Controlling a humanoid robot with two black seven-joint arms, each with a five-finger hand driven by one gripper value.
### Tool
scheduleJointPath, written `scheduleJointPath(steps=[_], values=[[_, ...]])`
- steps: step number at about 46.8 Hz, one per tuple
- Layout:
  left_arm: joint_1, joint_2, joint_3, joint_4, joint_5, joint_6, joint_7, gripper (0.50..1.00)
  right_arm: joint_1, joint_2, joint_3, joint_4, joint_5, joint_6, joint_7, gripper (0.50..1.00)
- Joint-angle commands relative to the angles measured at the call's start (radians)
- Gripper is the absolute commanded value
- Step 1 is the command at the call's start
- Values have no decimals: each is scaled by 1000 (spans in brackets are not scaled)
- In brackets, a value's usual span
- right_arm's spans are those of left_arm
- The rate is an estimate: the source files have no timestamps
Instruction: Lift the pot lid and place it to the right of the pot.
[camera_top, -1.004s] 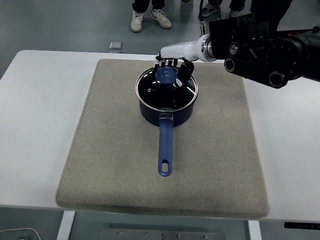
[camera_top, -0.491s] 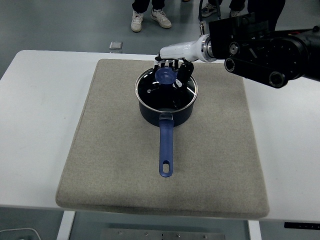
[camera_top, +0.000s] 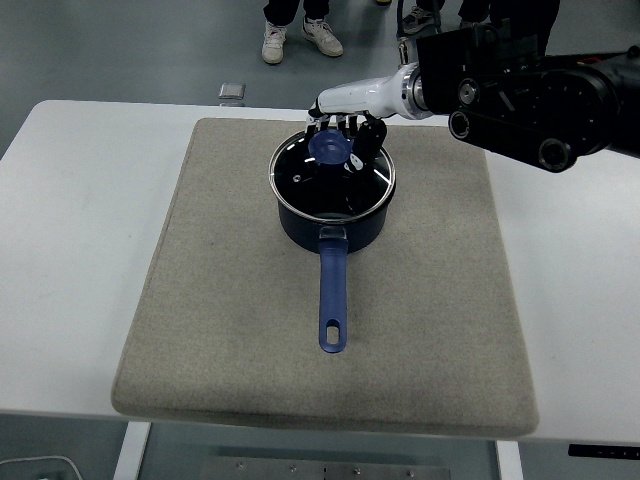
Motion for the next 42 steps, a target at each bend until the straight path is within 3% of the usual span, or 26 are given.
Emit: scheduleJointPath(steps=[1, 14, 28, 42], values=[[0, 0, -1, 0, 0, -1, 0, 1000, 0, -1, 0, 0, 2, 8, 0, 580], [0, 0, -1, 0, 0, 0, 0, 1000, 26, -5, -2, 0, 9, 37, 17, 500], [0, 0, -1, 0, 0, -1, 0, 1000, 48, -28, -2, 0, 15, 57, 20, 500], [0, 0, 1, 0, 0, 0, 0, 1000, 46, -116, -15, -3, 5, 73, 20, 500]])
